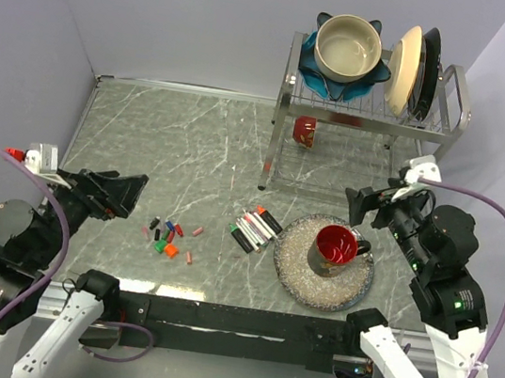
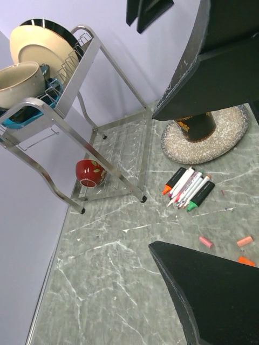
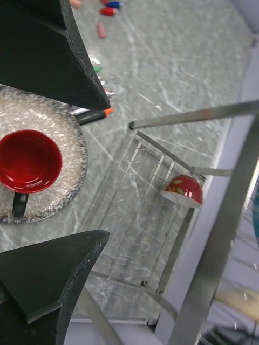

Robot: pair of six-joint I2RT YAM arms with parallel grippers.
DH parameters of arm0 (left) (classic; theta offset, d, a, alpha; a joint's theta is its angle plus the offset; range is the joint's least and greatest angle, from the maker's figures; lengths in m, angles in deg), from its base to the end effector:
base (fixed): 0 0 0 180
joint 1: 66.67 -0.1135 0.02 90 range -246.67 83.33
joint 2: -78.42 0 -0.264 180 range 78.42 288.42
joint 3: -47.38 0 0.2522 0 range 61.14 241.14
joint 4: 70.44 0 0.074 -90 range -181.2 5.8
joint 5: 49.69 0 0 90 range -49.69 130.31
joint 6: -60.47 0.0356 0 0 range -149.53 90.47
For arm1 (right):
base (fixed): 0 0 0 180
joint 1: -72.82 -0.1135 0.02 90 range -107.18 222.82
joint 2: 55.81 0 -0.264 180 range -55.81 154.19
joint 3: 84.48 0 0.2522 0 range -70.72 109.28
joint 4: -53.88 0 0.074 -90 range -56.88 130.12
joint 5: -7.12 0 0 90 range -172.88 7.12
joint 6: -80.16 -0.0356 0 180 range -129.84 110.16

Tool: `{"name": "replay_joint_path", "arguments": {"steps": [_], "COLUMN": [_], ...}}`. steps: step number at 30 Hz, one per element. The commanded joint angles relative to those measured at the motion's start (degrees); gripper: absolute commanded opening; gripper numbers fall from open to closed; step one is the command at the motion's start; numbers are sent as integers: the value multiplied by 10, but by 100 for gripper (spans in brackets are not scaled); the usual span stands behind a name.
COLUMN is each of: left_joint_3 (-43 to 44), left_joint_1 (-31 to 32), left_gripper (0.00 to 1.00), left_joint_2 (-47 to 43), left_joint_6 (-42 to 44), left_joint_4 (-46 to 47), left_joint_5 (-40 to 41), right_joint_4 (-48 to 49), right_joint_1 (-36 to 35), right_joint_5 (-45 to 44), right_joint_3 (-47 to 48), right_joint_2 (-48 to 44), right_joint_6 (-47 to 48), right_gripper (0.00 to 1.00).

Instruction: Open the pen caps

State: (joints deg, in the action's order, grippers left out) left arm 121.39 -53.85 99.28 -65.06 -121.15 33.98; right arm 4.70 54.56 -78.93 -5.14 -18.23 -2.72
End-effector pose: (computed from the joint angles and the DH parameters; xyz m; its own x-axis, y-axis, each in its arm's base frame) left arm 0.0321 -0.0113 0.4140 -0.1568 -0.5567 -0.8158 0.2910 0.7633 -0.5768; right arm 0.1013 0.0360 0.4283 -0.0749 -0.1549 -0.9851 -0.3897 0.9138 -0.1141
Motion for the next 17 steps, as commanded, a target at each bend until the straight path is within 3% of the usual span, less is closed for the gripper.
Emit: {"name": "replay_joint_path", "arguments": {"steps": [1,17], "left_joint_3": [10,-15], "left_joint_1": [-3,-2], "left_gripper": [99,99], "left_joint_2": [7,10], "left_joint_6": [20,20], "left_joint_4": [4,19], "left_joint_5": [3,3], "right_joint_4": [40,47], "right_joint_1": [9,24], "right_joint_5": [-61,-92], "right_joint_3": [24,32], "right_joint_2": [-4,-4], "right_joint_6": [-64,-82], "right_gripper": [100,100]}}
